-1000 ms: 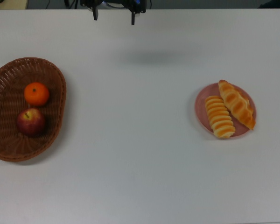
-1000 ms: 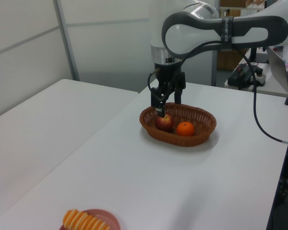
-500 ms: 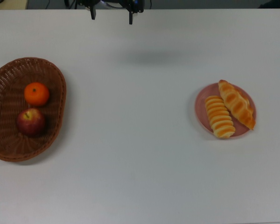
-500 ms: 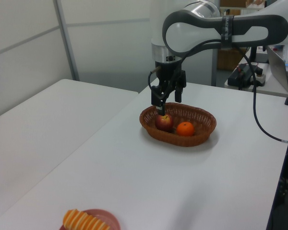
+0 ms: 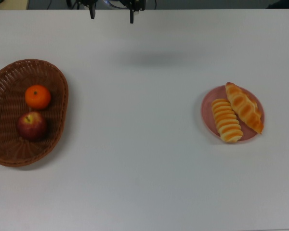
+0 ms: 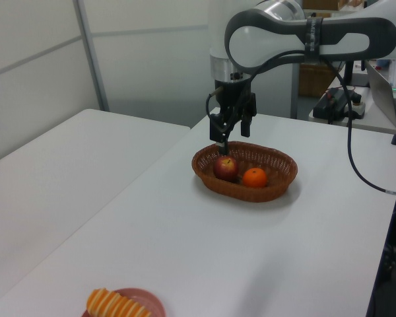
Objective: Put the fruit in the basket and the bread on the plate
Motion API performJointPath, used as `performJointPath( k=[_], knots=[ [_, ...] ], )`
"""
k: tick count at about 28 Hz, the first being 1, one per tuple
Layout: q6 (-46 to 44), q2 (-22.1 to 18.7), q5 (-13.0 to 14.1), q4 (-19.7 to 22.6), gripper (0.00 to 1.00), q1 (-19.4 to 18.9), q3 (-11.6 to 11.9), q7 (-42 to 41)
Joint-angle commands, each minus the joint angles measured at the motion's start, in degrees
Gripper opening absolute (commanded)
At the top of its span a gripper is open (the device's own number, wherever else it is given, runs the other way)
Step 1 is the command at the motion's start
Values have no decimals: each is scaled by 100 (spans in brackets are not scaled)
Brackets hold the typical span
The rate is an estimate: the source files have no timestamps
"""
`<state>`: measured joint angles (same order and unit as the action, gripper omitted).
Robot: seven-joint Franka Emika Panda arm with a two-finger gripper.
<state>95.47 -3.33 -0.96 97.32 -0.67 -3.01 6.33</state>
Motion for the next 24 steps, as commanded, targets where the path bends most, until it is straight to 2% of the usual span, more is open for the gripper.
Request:
performJointPath(
  k=[1,24],
  knots=[
    [-160,-18,-63,-90,100,49,11,-500],
    [-143,113,-80,-204,100,58,11,-1002]
  ],
)
